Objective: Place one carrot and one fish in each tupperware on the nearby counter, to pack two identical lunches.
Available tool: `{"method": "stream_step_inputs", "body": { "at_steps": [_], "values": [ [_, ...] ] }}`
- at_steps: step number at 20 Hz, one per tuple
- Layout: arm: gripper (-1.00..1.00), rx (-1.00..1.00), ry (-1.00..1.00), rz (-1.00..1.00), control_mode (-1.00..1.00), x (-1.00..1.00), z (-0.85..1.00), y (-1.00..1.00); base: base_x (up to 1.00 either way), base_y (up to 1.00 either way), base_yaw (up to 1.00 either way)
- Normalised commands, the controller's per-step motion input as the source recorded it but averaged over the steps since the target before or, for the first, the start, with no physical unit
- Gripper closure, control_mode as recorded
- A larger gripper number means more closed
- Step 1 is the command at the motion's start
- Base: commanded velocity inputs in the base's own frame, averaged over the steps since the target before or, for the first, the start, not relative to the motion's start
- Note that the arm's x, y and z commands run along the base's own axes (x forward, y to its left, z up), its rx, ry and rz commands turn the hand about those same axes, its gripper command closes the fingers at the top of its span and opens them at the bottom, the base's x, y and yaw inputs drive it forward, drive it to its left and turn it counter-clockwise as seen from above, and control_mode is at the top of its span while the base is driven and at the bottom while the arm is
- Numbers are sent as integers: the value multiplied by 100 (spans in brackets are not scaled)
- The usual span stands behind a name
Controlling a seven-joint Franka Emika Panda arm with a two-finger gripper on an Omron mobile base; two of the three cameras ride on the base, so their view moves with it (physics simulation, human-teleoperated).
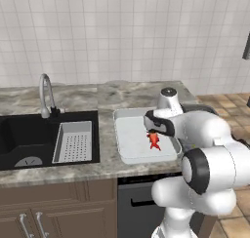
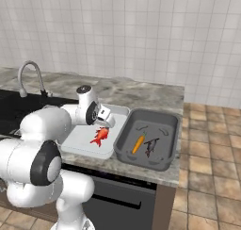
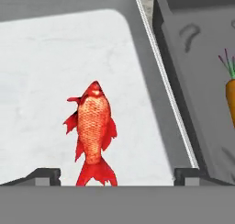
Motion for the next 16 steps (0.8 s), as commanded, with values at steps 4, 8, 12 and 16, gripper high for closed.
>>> {"method": "stream_step_inputs", "body": {
  "at_steps": [4,8,12,16],
  "values": [
    [-100,0,0,0,-100,-100,100,-19,0,0,0],
    [-100,0,0,0,-100,-100,100,-10,0,0,0],
    [-100,0,0,1,-100,-99,100,0,0,0,0],
    [-100,0,0,10,-100,-91,98,0,0,0,0]
  ]
}}
